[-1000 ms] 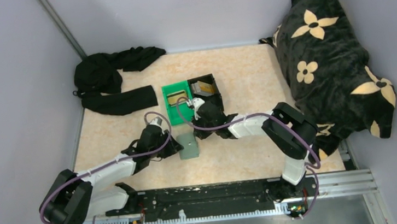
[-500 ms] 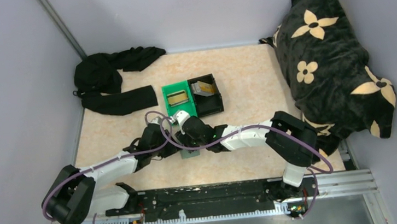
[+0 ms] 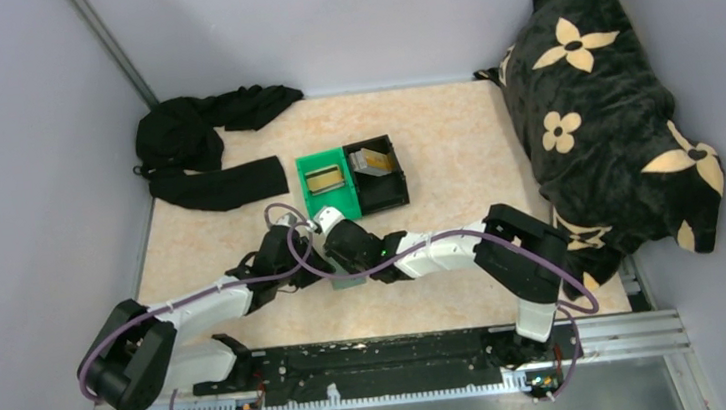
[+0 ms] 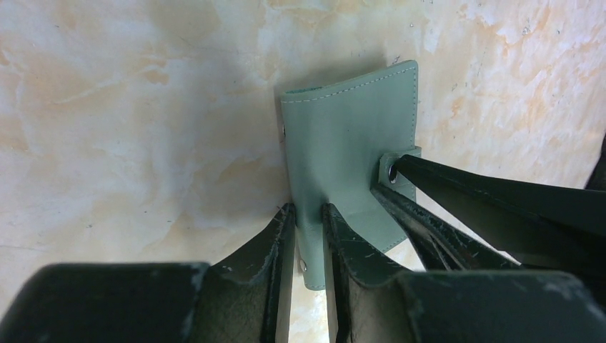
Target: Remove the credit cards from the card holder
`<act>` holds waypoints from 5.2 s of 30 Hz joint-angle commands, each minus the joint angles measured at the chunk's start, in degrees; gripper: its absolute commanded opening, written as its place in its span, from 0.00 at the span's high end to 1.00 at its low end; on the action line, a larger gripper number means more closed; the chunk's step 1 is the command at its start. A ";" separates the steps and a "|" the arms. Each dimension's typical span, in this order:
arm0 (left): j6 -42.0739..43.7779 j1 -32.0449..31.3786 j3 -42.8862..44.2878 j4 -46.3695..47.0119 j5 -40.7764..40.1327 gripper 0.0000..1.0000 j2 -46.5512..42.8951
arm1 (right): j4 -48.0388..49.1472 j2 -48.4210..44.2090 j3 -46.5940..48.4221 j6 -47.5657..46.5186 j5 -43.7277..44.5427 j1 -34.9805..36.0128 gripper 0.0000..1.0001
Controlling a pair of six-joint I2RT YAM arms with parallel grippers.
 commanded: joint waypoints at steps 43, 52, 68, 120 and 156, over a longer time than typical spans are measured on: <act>-0.25 1.18 2.14 2.53 2.57 0.74 5.46 | 1.34 -19.62 -20.17 19.03 -5.73 -14.41 0.95; 1.85 1.09 4.62 -1.04 -0.28 0.44 0.06 | -3.68 -25.57 -15.38 15.19 -1.14 -12.48 0.69; 4.42 1.09 4.44 -2.64 -2.28 0.44 -3.48 | -0.37 -9.72 -5.45 14.08 -7.20 -7.29 1.00; 5.71 1.18 6.72 -11.68 -7.60 0.45 -16.51 | 2.33 -7.47 -0.44 12.42 -13.37 -5.91 1.00; 0.25 1.18 4.72 -16.64 -11.19 0.48 -11.28 | 11.91 8.50 4.31 13.98 -26.01 -2.08 1.00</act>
